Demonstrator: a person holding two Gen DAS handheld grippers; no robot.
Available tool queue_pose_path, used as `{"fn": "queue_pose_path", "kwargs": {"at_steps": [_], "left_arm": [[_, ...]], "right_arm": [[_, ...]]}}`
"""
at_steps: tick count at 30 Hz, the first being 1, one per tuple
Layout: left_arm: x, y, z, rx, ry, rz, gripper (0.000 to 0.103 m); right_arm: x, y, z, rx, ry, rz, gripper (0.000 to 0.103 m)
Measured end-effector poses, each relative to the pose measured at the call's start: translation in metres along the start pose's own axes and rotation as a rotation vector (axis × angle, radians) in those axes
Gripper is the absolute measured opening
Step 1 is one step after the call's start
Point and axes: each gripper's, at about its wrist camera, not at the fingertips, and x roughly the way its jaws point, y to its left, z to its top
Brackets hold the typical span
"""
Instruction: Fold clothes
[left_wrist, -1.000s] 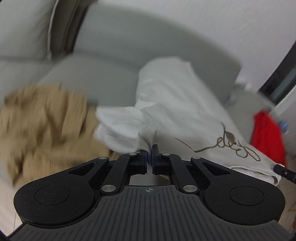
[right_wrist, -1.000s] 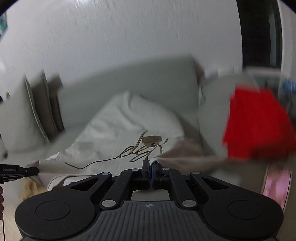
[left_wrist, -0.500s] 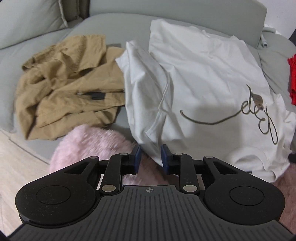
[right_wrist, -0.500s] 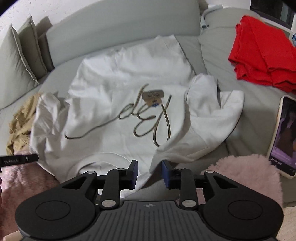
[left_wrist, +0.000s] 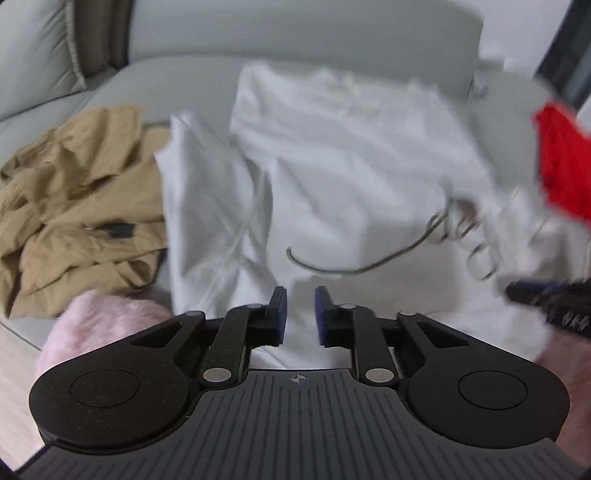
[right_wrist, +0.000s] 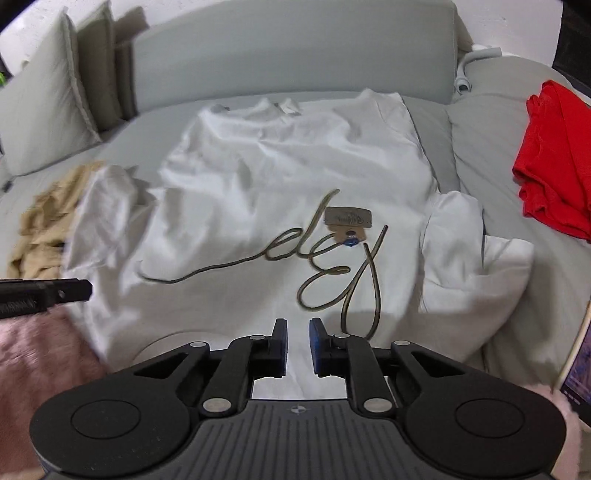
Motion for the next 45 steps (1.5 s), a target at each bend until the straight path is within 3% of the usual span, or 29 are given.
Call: {"fn": "queue_pose_path", "kwargs": {"at_steps": [1, 2, 5, 9, 11, 14, 15, 17, 19, 21, 22, 25, 28, 30, 35, 45], "left_arm": [[0.009, -0.002, -0.007, 0.009, 0.08, 0.017, 0.019], [0.009, -0.003, -0.01, 0.017, 0.093, 0.019, 0.019], [0.001, -0.002, -0.02, 0.054, 0.158, 0.021, 0.017], [-0.029, 0.01, -0.017, -0.059, 0.071, -0.043, 0.017], [-0.046, 0.017, -0.015, -0.118, 0.013, -0.078, 0.02], [-0.042, 0.007, -0.013, -0.07, -0.049, -0.068, 0.02], [-0.031, 0.002, -0.012, -0.041, -0.013, -0.062, 0.022], [-0.009, -0.009, -0.012, 0.017, 0.06, -0.048, 0.033], [0.005, -0.01, -0.011, 0.035, 0.152, 0.001, 0.035], [-0.006, -0.009, -0.01, 0.04, 0.143, -0.013, 0.034], [-0.011, -0.008, -0.01, 0.036, 0.135, -0.022, 0.034], [-0.047, 0.023, -0.005, -0.062, -0.009, -0.112, 0.034], [-0.065, 0.053, 0.004, -0.166, -0.12, -0.109, 0.034], [-0.076, 0.087, 0.019, -0.287, -0.216, -0.086, 0.033], [-0.073, 0.135, 0.053, -0.393, -0.268, -0.093, 0.022], [-0.029, 0.143, 0.091, -0.375, -0.209, -0.189, 0.026]], "right_arm": [[0.012, -0.002, -0.006, 0.01, 0.095, -0.023, 0.017], [0.006, -0.001, -0.012, 0.002, 0.095, -0.023, 0.018], [-0.003, 0.0, -0.025, -0.043, 0.224, -0.044, 0.022], [-0.031, -0.002, -0.031, -0.044, 0.16, -0.045, 0.027], [-0.034, -0.002, -0.025, -0.021, 0.08, -0.01, 0.028], [-0.033, 0.001, -0.019, -0.012, 0.013, 0.022, 0.028], [-0.029, 0.003, -0.017, -0.015, -0.005, 0.029, 0.028], [-0.009, 0.006, -0.018, -0.032, 0.031, 0.006, 0.029], [0.007, 0.009, -0.019, -0.043, 0.081, -0.018, 0.03], [0.007, 0.011, -0.021, -0.057, 0.109, -0.026, 0.032], [0.002, 0.011, -0.023, -0.066, 0.109, -0.023, 0.033], [-0.013, 0.008, -0.027, -0.051, 0.083, -0.01, 0.033], [-0.022, 0.009, -0.031, -0.03, 0.046, 0.002, 0.033], [-0.028, 0.013, -0.03, -0.011, 0.017, 0.03, 0.033], [-0.032, 0.034, -0.021, -0.061, -0.032, 0.05, 0.033], [-0.034, 0.036, -0.018, -0.042, 0.001, 0.028, 0.034]]}}
